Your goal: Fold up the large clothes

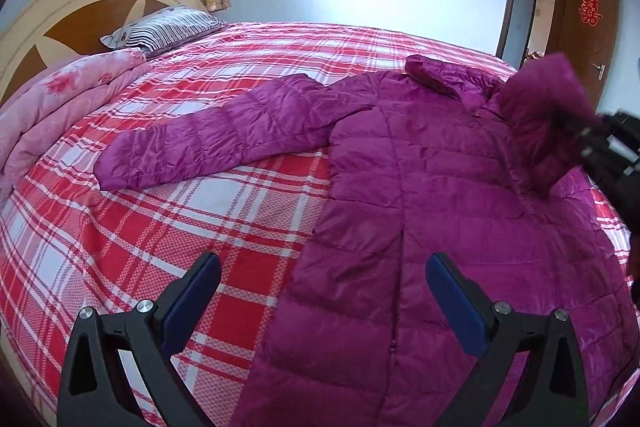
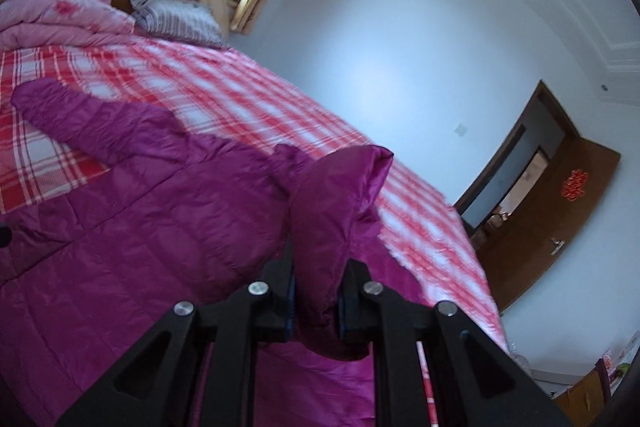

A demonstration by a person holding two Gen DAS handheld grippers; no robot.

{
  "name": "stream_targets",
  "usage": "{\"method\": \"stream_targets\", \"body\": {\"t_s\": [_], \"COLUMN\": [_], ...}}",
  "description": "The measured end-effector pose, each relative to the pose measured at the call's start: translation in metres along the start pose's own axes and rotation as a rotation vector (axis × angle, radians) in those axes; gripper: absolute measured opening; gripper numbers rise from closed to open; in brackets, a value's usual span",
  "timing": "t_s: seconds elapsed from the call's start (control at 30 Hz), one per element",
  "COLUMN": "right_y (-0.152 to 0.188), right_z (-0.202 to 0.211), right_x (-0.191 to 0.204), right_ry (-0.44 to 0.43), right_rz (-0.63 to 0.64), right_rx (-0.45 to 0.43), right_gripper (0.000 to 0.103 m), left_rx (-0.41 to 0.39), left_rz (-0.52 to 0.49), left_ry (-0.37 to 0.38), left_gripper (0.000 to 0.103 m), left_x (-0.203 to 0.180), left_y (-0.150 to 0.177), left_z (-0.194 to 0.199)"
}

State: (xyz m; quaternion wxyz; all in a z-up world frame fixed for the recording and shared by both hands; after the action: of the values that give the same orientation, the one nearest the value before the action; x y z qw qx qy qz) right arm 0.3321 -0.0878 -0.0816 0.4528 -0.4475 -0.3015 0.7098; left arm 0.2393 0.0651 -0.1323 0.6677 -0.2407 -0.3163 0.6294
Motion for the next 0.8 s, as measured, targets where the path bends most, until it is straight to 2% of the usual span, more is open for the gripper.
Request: {"method": "stream_targets", "body": {"t_s": [0.2,0.27,0.3,0.33,0.43,0.5,0.57,0.63,0.7,0.8], "right_y": [0.015,0.015,0.014,0.012,0.001,-0.005,-0.011,-0.012,-0.007,0.007], "right_z": [-0.029,-0.033,-0.031,-0.028,-0.001,0.018,0.031,0.036,0.027,-0.002], "right_x": [0.031,0.040,0.043,0.046,0.042,0.025,0.002,-0.031,-0.071,-0.124], "right_ry": [-0.083,-0.168,-0.247,-0.285,-0.359,-0.411,-0.427,-0.382,-0.265,-0.158], "right_rz": [-0.031,-0.071,-0.100,-0.115,-0.154,-0.207,-0.269,-0.339,-0.415,-0.561], "right_rx": [0.077,0.085,0.095,0.091,0.040,0.009,-0.017,-0.035,-0.012,0.059], "right_gripper": [0.019,0.036,0.065,0.083,0.084,0.084,0.084,0.084,0.079,0.056], "left_rx": [0.007,0.004,0.000,-0.009,-0.054,-0.084,-0.119,-0.136,-0.152,-0.173], "left_rz": [-0.014,-0.016,-0.018,-0.021,-0.015,-0.014,-0.038,-0.074,-0.125,-0.202], "left_ry": [-0.035,-0.050,-0.061,-0.073,-0.119,-0.125,-0.112,-0.090,-0.052,-0.026], "left_gripper": [0.102,0.102,0.102,0.102,0.102,0.102,0.102,0.102,0.102,0.102], "left_x": [0.002,0.003,0.004,0.005,0.008,0.006,-0.005,-0.021,-0.045,-0.080], "left_y": [-0.003,-0.006,-0.008,-0.010,-0.020,-0.029,-0.042,-0.055,-0.069,-0.084], "left_z": [-0.004,-0.003,-0.002,0.001,0.013,0.021,0.028,0.028,0.024,0.013]}}
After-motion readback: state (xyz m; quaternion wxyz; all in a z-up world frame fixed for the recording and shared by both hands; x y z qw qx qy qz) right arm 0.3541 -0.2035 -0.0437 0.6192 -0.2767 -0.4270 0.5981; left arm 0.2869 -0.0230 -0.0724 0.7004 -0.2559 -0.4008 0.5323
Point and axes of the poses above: each gripper's, at about its wrist camera, not at the fingertips, and z roughly against the way its jaws point, x to its left, y to its underside, the point moved 2 cm from there along -z, roughly the way its jaws point, and after that the axes turned 12 degrees about -z, right-handed, at the moved point
